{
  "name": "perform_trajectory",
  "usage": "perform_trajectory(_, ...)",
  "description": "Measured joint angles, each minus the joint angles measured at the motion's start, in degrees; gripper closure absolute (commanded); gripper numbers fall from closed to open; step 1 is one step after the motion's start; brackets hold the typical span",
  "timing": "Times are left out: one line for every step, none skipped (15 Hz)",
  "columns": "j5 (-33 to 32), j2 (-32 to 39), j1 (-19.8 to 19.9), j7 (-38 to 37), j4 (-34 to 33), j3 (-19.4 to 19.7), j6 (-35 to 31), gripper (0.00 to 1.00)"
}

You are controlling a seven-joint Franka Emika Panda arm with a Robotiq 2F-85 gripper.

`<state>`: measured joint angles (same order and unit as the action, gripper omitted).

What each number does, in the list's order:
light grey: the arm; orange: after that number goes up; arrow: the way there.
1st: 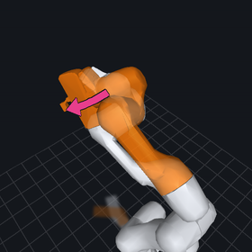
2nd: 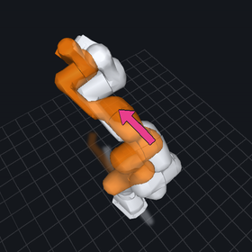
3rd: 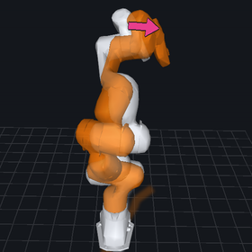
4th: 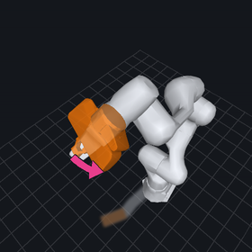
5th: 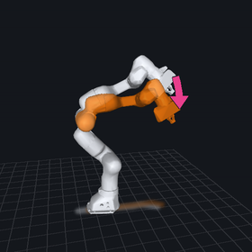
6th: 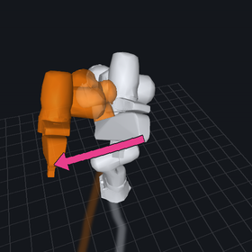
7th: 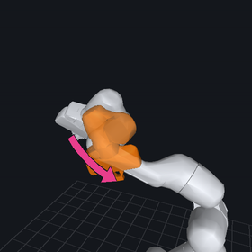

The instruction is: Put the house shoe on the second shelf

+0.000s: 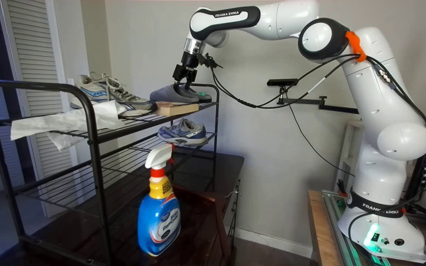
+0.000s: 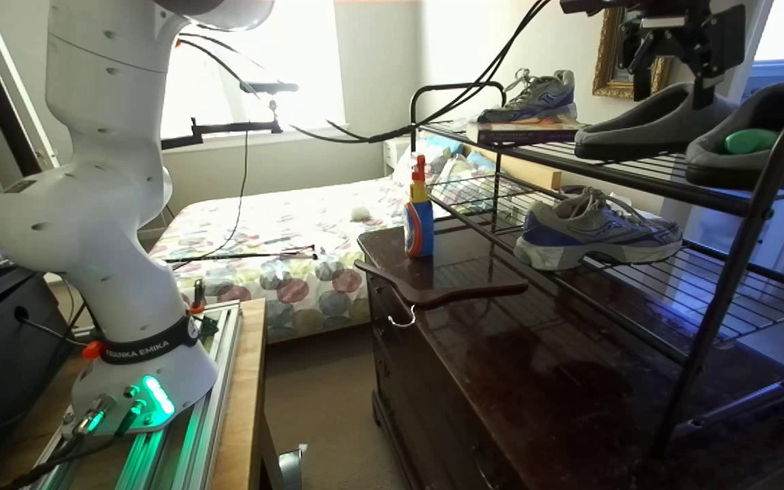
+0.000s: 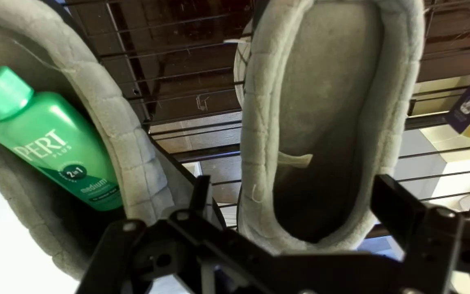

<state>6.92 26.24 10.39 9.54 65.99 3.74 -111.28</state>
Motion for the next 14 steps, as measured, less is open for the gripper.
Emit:
perform_trajectory(0.0, 0.8, 0.0, -0.3, -1.0, 0.0, 0.0, 0.0)
perform_trajectory(0.0, 1.6, 0.1, -0.6, -2.1, 0.0, 0.0, 0.0)
perform_trajectory(0.0, 2.3, 0.2, -0.9, -3.1, 0.0, 0.0, 0.0)
perform_trajectory(0.0, 3.0, 0.3, -1.2, -4.0, 0.0, 0.0, 0.0)
perform_trajectory(0.0, 3.6, 0.5, -1.5, -5.0, 0.0, 0.0, 0.0)
perform_trajectory(0.0, 4.2, 0.7, -1.7, -5.8, 0.0, 0.0, 0.0)
perform_trajectory(0.0, 4.7, 0.9, -1.9, -6.6, 0.0, 0.0, 0.0)
perform_trajectory(0.0, 5.2, 1.0, -2.1, -7.3, 0.0, 0.1, 0.0)
perform_trajectory(0.0, 5.7, 1.1, -2.2, -7.9, 0.0, 0.3, 0.0)
perform_trajectory(0.0, 6.0, 1.2, -2.2, -8.3, 0.0, 0.7, 0.0)
perform_trajectory(0.0, 6.2, 1.3, -2.2, -8.6, -0.1, 1.2, 0.0)
perform_trajectory(0.0, 6.2, 1.4, -2.2, -8.6, -0.1, 1.8, 0.0)
perform_trajectory(0.0, 6.2, 1.5, -2.2, -8.6, -0.2, 2.3, 0.0)
perform_trajectory(0.0, 6.3, 1.5, -2.2, -8.6, -0.2, 2.6, 0.0)
